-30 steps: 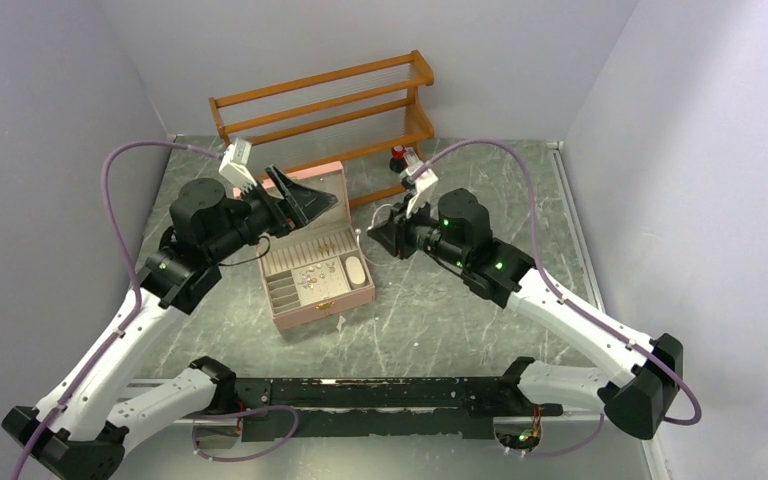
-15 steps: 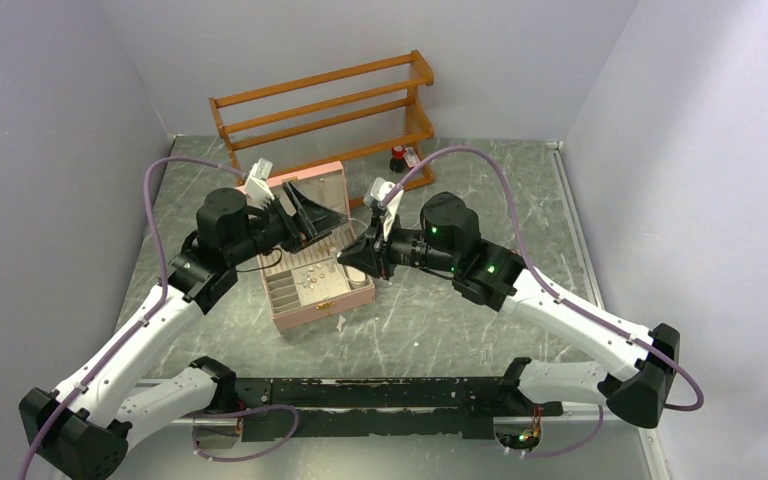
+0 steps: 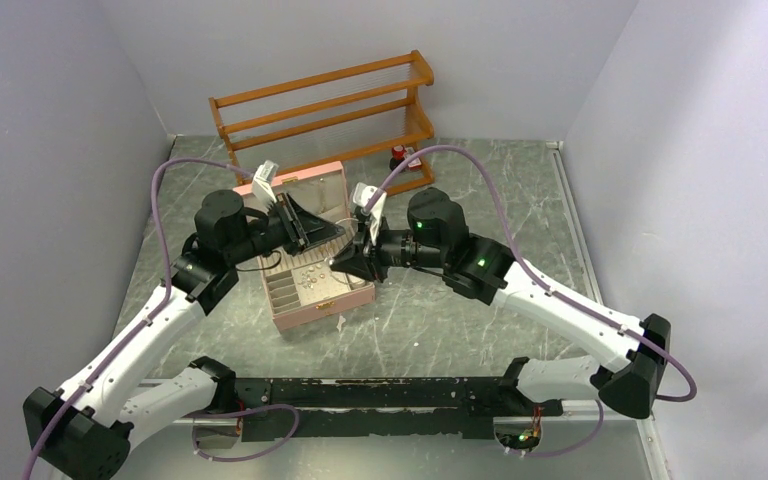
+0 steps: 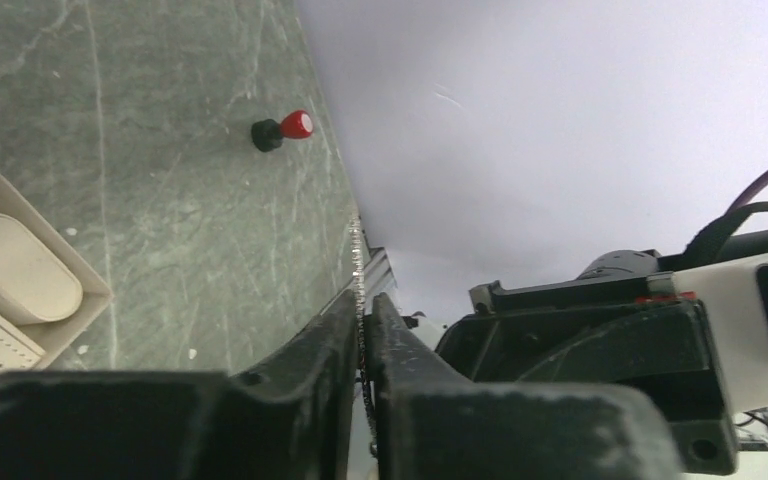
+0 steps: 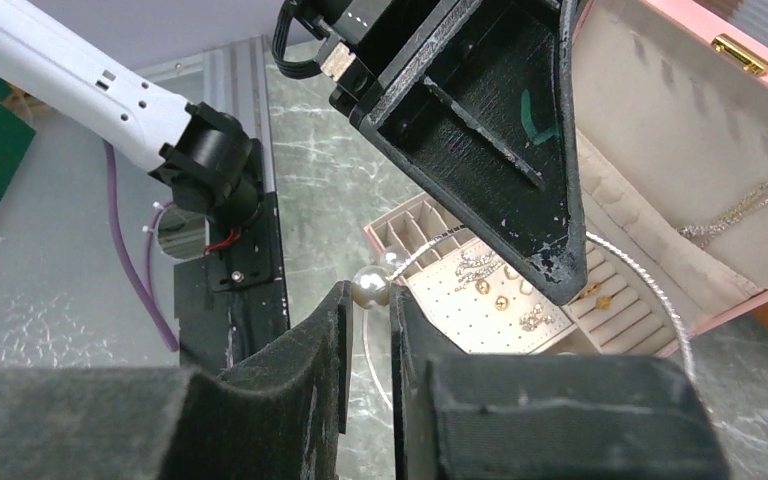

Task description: Organize the mixed jewelry

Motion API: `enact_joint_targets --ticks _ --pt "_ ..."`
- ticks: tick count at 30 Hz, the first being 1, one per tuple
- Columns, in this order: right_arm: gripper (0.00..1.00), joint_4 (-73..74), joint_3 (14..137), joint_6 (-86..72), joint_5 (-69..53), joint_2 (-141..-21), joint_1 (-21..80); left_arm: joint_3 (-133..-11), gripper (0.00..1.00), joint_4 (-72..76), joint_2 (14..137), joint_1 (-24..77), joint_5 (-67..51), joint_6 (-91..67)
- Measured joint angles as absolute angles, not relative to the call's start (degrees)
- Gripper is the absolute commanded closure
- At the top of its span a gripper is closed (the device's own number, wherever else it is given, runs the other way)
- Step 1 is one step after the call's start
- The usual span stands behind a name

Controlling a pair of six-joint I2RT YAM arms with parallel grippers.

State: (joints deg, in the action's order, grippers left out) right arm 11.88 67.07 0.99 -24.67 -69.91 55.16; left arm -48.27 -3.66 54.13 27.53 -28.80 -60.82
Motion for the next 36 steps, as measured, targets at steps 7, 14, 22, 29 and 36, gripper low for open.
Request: enact_joint_targets --ticks 7,14,22,29,36 --pt "0.79 12.7 68.0 0.8 -22.3 -70.8 55.6 -47.9 0.95 -1.1 54.3 27.0 -31.1 -61.4" --pt "0.57 11.9 67.8 -3.2 -18.6 -70.8 55.7 -47.9 0.95 -0.6 53.3 26.8 -30.2 -59.8" --pt "0.41 -0.5 58.1 -12.7 -10.8 -62.2 55.7 -47.9 0.95 -0.4 48.6 26.8 -22.5 -55.8" --pt "0.38 -15.0 47.4 -26.8 0.6 -55.9 55.7 -46.5 0.95 2.0 43.4 26.8 -15.3 -54.1" --pt "0.37 -19.9 44.0 -38.2 7.4 -60.7 55.7 -43.7 0.95 4.8 41.0 26.8 -11.9 -54.8"
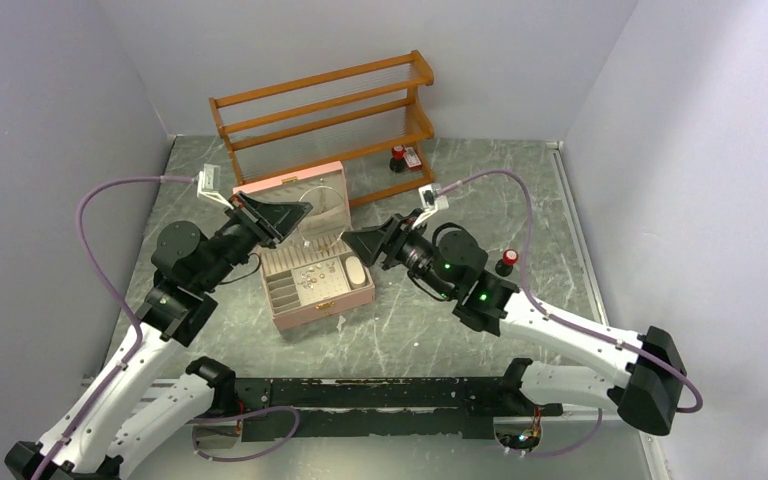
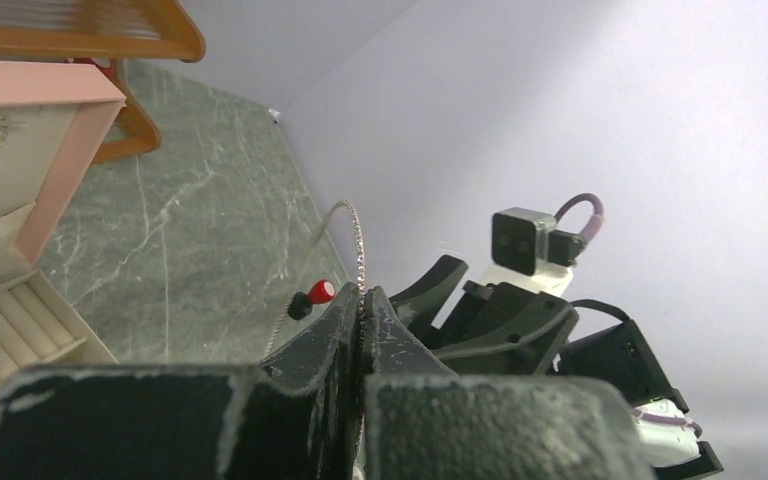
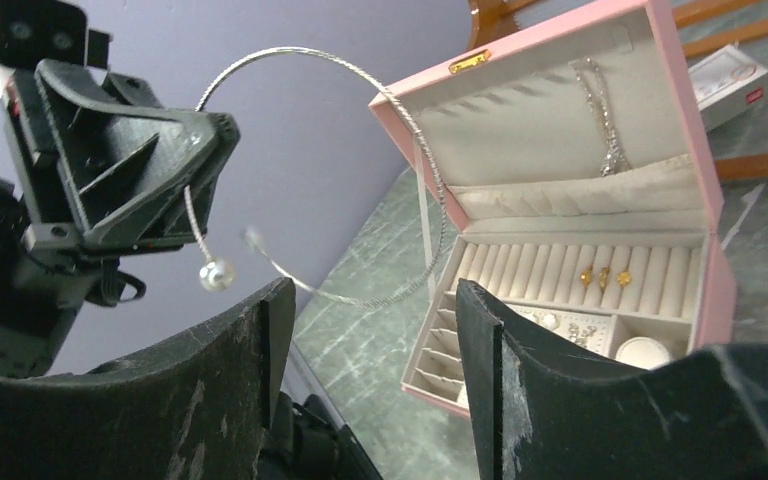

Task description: Organize the mixed jewelry

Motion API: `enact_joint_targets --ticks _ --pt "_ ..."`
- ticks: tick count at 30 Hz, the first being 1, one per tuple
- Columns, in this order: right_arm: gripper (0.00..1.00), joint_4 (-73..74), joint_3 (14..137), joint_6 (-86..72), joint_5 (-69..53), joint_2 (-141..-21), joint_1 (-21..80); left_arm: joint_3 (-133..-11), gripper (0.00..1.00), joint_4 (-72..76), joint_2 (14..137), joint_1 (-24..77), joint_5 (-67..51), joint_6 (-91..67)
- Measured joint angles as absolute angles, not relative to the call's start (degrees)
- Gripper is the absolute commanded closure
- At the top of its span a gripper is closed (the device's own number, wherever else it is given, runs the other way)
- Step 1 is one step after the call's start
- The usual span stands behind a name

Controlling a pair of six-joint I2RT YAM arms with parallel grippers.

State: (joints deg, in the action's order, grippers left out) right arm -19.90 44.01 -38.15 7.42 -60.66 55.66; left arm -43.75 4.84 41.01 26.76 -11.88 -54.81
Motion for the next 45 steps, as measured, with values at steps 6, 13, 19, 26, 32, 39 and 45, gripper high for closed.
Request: enact_joint_targets --ticks 6,13,19,26,32,39,45 --pt "0.5 -24.3 44.0 -44.1 8.3 -65.5 55.7 -43.2 0.95 5.6 40.3 26.8 -10.4 -55.1" --pt "0.55 -26.9 44.0 -49.6 9.5 -69.8 55.7 -42.4 0.95 6.5 39.4 26.8 -10.0 -55.4" --pt "0.66 -29.2 44.1 -51.4 9.2 -72.3 55.7 -42.1 0.95 6.6 39.3 26.8 -10.0 -55.6" --pt "0.82 -31.3 44.1 -52.3 8.4 -73.2 55.7 -41.5 0.95 6.9 38.7 26.8 -10.0 -56.0" --pt "0.88 -32.9 44.1 -52.2 8.4 -73.2 55.7 -41.4 0.95 7.0 38.7 26.8 -10.0 -56.3" --pt "1.0 -33.0 44.1 -51.3 8.4 -73.2 55.7 -41.4 0.78 7.0 38.5 26.8 -9.5 -56.3" --pt "1.0 -31.6 45.0 -48.0 8.7 -73.3 55.7 -41.4 0.31 4.2 36.8 26.8 -7.1 -54.5"
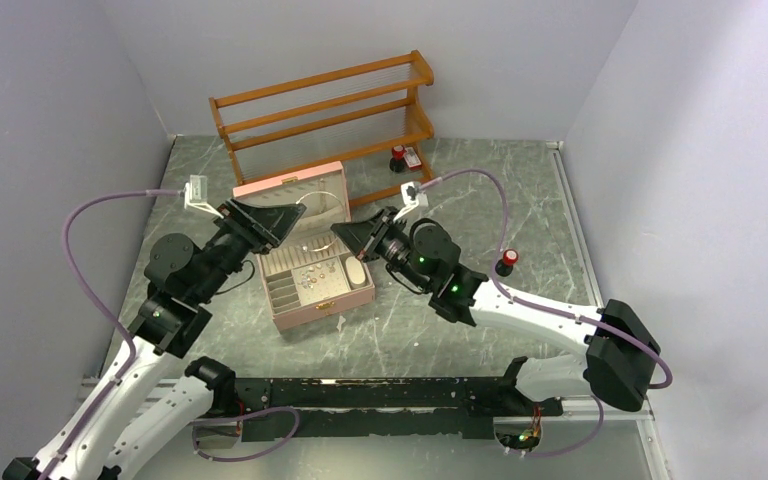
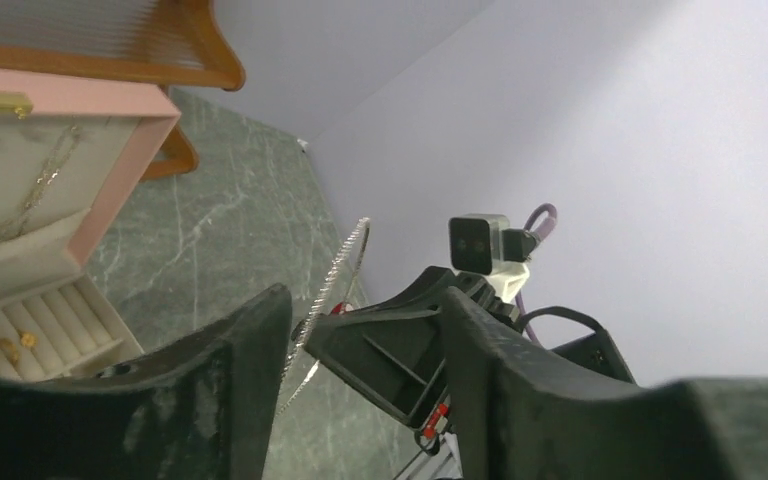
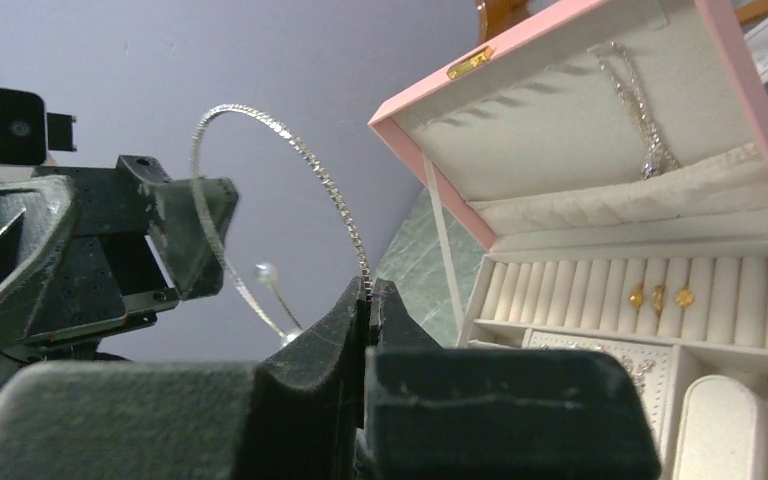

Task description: Organize the mixed jewelry

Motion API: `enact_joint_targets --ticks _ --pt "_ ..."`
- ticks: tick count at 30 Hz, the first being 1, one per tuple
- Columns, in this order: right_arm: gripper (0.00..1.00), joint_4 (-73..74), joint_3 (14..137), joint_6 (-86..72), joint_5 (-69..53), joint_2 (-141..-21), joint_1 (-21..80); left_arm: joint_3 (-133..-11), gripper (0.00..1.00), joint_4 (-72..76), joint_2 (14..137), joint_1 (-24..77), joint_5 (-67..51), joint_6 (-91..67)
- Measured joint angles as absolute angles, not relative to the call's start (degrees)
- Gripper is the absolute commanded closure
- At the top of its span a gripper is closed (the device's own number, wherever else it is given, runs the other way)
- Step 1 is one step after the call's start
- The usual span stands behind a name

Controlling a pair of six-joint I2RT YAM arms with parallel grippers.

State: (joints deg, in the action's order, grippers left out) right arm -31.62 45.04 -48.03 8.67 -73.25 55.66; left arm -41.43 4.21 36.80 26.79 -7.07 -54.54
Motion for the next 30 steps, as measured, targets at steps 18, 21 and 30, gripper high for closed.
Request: enact_joint_targets --ticks 18,21,30 --pt "1.0 -21.9 60.0 -27.0 2.7 -87.5 55.7 -45.2 0.11 -20.9 26.6 26.8 18.6 -43.4" --pt "1.0 -20.4 63.9 -24.4 1.8 -92.7 55.7 -46.8 0.12 -21.5 23.7 26.8 22.4 -41.2" --pt "1.0 -16.8 73.8 -19.0 0.9 -103.0 55.6 -47.8 0.12 -22.6 23.0 26.8 25.1 -37.6"
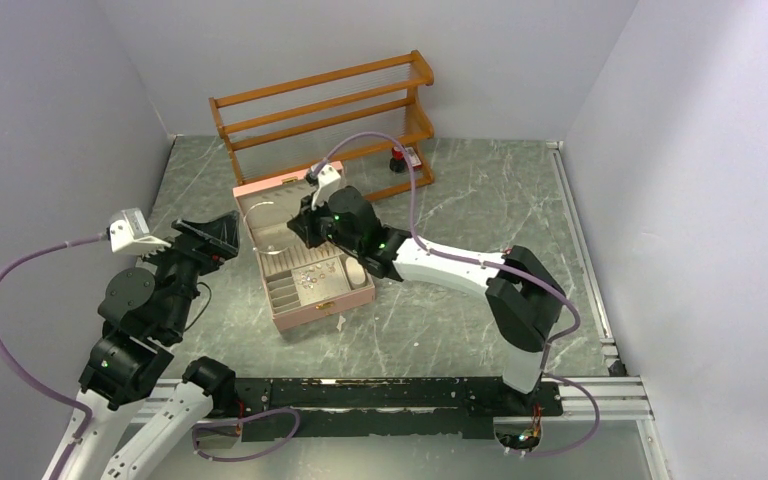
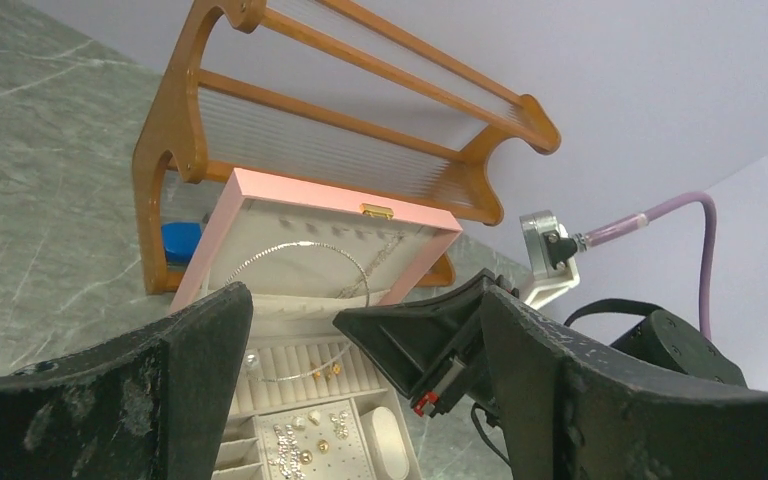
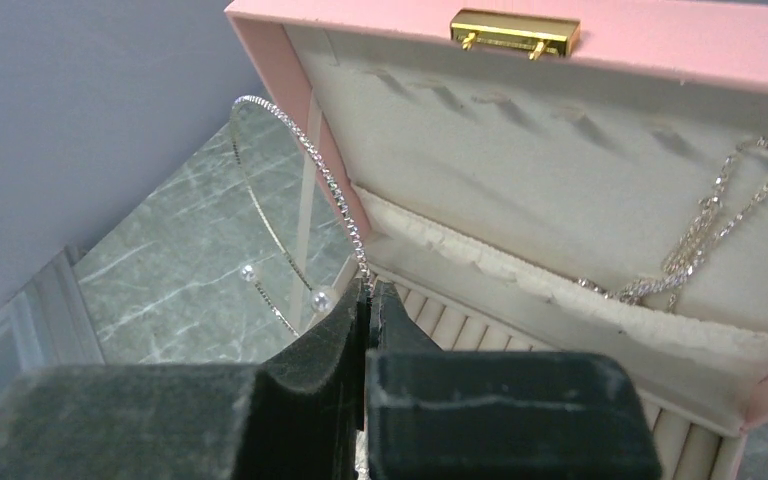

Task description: Organize the mixed jewelry

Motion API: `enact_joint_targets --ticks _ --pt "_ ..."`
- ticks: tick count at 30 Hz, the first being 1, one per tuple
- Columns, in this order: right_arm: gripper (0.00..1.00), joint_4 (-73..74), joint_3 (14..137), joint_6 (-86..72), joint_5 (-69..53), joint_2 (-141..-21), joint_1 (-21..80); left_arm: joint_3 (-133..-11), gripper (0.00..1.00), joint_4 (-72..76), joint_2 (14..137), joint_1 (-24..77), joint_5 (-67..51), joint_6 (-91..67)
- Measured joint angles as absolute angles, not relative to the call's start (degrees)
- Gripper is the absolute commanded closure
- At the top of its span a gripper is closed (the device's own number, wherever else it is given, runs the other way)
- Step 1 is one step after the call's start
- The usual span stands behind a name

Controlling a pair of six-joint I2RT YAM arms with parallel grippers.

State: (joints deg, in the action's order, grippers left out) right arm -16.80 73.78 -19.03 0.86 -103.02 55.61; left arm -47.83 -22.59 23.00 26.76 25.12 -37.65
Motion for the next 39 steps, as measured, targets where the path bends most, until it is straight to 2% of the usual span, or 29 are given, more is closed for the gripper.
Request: enact_joint_targets --ticks 19,39 --pt "1.0 -13.2 78.8 -16.2 5.6 -107.9 53.7 -47.6 0.12 -22.4 23.2 26.8 24.8 -36.8" --pt "1.0 -14.9 78.9 -13.3 2.8 -107.9 52.8 -47.3 0.12 -22.3 23.4 26.8 24.2 -36.8"
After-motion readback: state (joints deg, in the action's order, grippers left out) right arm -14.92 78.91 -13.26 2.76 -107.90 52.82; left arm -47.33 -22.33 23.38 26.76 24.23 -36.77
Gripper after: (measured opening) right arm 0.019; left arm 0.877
